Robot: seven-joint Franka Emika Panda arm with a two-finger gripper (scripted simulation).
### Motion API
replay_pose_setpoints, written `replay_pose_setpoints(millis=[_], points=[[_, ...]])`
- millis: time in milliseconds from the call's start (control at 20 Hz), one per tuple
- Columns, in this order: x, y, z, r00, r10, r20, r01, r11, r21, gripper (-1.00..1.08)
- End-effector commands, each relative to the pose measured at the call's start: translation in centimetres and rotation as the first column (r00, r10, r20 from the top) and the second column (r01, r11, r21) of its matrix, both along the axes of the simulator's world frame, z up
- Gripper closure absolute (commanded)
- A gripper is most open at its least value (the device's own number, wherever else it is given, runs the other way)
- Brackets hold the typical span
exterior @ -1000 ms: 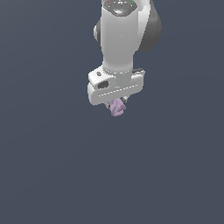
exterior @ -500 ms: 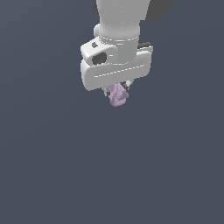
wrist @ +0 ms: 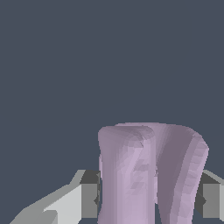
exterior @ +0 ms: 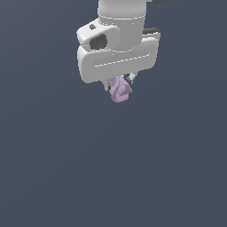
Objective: Pick up the object and move it to a goal position.
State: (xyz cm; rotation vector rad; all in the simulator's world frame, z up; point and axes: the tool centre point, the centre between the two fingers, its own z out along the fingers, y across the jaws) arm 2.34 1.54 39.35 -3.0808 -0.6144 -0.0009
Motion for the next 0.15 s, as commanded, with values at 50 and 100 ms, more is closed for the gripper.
replay_pose_setpoints(millis=[50,100], points=[[0.12,0.0,0.38,1.0,0.0,-0.001,0.0,1.0,0.0,1.08],[0.13,0.0,0.39,1.0,0.0,-0.001,0.0,1.0,0.0,1.08]])
